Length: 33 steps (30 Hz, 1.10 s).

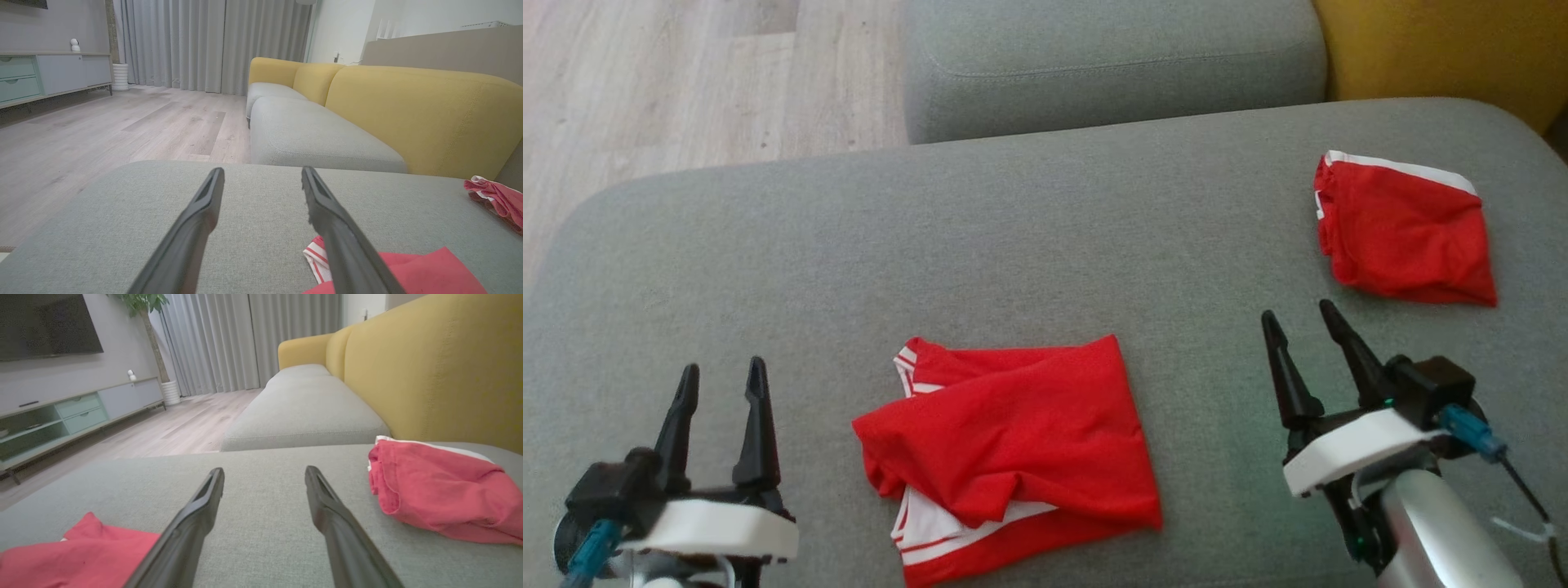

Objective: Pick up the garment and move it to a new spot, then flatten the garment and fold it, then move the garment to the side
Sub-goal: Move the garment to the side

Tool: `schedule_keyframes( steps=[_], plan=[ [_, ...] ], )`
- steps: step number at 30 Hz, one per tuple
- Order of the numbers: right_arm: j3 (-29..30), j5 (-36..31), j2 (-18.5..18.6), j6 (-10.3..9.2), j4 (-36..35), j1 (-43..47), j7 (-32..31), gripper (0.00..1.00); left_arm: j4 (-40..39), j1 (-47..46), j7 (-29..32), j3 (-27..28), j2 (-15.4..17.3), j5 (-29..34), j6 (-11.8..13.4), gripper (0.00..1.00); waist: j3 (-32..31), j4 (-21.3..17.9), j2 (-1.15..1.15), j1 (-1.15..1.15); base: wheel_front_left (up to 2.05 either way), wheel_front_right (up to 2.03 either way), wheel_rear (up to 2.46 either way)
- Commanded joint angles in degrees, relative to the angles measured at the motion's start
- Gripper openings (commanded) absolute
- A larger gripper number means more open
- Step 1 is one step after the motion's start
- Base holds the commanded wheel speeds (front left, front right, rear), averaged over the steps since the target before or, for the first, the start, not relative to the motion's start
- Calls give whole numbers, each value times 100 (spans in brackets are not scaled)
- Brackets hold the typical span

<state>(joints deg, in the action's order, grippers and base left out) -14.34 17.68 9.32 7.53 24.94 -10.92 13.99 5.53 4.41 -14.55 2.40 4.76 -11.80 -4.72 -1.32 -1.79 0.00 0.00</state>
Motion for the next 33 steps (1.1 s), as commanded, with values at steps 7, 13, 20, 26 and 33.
schedule_keyframes(
  steps=[7, 13, 20, 26, 33],
  plan=[
    [-767, 350, -102, -4, 92, -225, -935, 100, -210, -286, -45, 199, -7, 189, 33, 100, 43, 263, 0, 0, 0, 0, 0],
    [-1292, 838, -144, -4, 720, -729, -1839, 100, -174, -332, -45, 146, -27, 260, 34, 100, 122, 573, 0, 0, 0, 0, 0],
    [-1492, 1227, -295, -4, 1882, -1456, -2691, 100, -116, -462, -45, 33, -68, 239, -7, 100, 366, 952, 0, 0, 0, 0, 0],
    [-1832, 1805, -401, -4, 2364, -1660, -3300, 100, -59, -571, -45, 27, -86, 193, -37, 100, 477, 1146, 0, 0, 0, 0, 0],
    [-2148, 2289, -325, -4, 2362, -1750, -3446, 0, 10, -587, -45, 82, -97, 134, -64, 100, 437, 1182, 0, 0, 0, 0, 0]
  ],
)
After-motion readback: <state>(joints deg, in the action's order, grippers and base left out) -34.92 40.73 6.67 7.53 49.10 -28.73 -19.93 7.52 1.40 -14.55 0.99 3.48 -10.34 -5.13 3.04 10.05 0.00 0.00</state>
